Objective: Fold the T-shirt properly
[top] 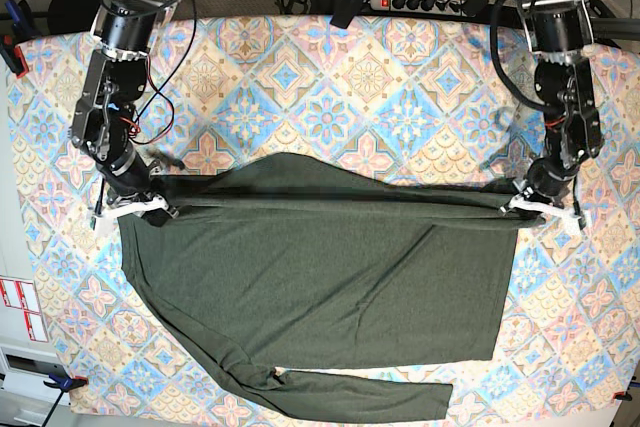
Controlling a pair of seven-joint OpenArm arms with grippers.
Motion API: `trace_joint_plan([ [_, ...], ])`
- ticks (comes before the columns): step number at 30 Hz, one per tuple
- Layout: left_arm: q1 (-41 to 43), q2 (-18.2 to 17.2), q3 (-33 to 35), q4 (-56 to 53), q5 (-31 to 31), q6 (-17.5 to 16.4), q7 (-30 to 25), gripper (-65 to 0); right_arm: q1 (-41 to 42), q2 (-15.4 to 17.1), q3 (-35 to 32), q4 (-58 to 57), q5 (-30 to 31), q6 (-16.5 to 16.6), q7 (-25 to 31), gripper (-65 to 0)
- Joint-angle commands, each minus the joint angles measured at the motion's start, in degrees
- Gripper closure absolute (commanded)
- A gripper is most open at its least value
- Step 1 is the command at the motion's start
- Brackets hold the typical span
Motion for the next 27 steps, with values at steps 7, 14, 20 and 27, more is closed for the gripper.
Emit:
trace_joint_plan([
  [7, -2.3, -0.9, 4.1, 0.3, 0.1, -0.1, -7.4, 0.0, 3.8, 0.5, 0.2, -3.5, 0.8, 0.7, 3.5, 0.0],
  [14, -3.6, 0.0, 3.9, -0.4, 0.0, 0.1, -7.9, 0.0, 3.8, 0.8, 0.2, -3.8, 0.8, 0.7, 6.5, 0.0],
  [20, -3.9, 0.1, 0.8, -3.1, -0.1, 0.1, -8.0, 0.0, 3.8, 0.9, 0.2, -3.8, 0.8, 0.7, 8.9, 0.0],
  [27, -3.5, 0.2, -0.7, -6.7, -0.1, 0.1, -9.4, 0.0, 3.8, 0.9, 0.2, -3.8, 0.9, 0.7, 10.2, -0.2],
])
